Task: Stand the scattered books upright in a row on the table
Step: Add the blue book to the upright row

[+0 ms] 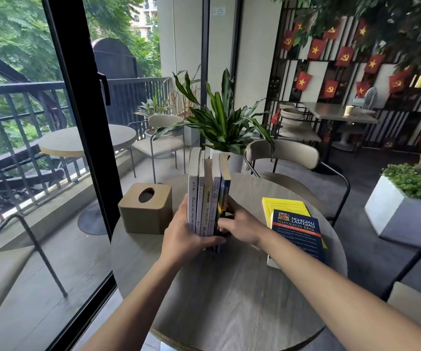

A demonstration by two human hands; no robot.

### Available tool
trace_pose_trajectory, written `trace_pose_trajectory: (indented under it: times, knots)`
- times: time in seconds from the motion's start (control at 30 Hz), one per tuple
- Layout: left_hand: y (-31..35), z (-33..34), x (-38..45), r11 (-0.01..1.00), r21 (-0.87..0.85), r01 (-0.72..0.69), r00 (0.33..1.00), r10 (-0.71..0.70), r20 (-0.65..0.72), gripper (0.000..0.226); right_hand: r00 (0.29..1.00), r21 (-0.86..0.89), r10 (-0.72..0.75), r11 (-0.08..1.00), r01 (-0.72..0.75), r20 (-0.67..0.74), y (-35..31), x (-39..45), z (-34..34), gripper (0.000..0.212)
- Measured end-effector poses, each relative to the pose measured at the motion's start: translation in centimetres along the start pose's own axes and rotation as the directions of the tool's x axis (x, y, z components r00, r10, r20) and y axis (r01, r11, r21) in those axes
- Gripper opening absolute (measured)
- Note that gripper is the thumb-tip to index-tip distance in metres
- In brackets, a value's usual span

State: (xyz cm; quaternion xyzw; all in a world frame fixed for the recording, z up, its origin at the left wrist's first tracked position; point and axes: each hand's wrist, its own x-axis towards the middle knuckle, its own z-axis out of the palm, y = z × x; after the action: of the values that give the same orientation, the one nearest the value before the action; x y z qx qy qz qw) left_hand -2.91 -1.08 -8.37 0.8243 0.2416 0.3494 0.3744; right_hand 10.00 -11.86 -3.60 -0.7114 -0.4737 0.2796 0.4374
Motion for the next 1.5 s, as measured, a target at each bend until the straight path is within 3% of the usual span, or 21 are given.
trace_pose_trajectory:
  times: [0.23,0.43,0.53,0.67,0.87,0.97,1.13,1.27,1.5]
  knots:
    - [0.6,0.8,-0.2,0.999,0.04,-0.018,0.992,0.023,-0.124,0.096,0.999,0.003,0.032,0.999,-0.032,-0.044,0.1,1.0,0.3,0.076]
    - [0.9,2.0,-0.6,0.997,0.073,0.031,0.969,-0.012,-0.249,0.101,0.999,-0.075,0.03,0.997,-0.032,-0.032,0.1,0.6,0.3,0.077]
    - [0.7,2.0,-0.4,0.997,0.057,0.049,0.968,-0.033,-0.247,0.096,0.999,-0.181,0.023,0.983,-0.029,-0.031,0.2,0.2,0.1,0.082]
    - [0.8,2.1,-0.3,0.997,0.027,0.068,0.972,-0.061,-0.226,0.091,0.999,-0.277,0.006,0.961,-0.018,-0.044,-0.2,-0.4,-0.7,0.072]
    - [1.0,2.1,-0.4,0.998,0.013,0.065,0.976,-0.061,-0.208,0.09,0.998,-0.377,-0.008,0.926,-0.015,-0.058,-0.5,-0.8,-1.1,0.078]
    - [0.9,2.0,-0.4,0.998,0.018,0.062,0.978,-0.058,-0.2,0.092,0.997,-0.508,-0.008,0.861,-0.033,-0.079,-0.4,-1.4,-1.6,0.086]
    - [0.8,2.1,-0.4,0.997,0.029,0.078,0.977,-0.071,-0.199,0.093,0.961,-0.734,-0.017,0.649,-0.198,-0.275,1.7,-2.0,-3.2,0.093]
    - [0.7,2.1,-0.4,0.996,0.028,0.081,0.977,-0.074,-0.199,0.092,0.896,-0.705,0.104,0.58,-0.408,-0.432,3.6,-2.7,-5.5,0.1]
    - [0.7,2.2,-0.4,0.996,0.034,0.088,0.978,-0.08,-0.195,0.092,0.776,-0.646,0.298,0.433,-0.629,-0.556,5.8,-4.5,-7.5,0.109]
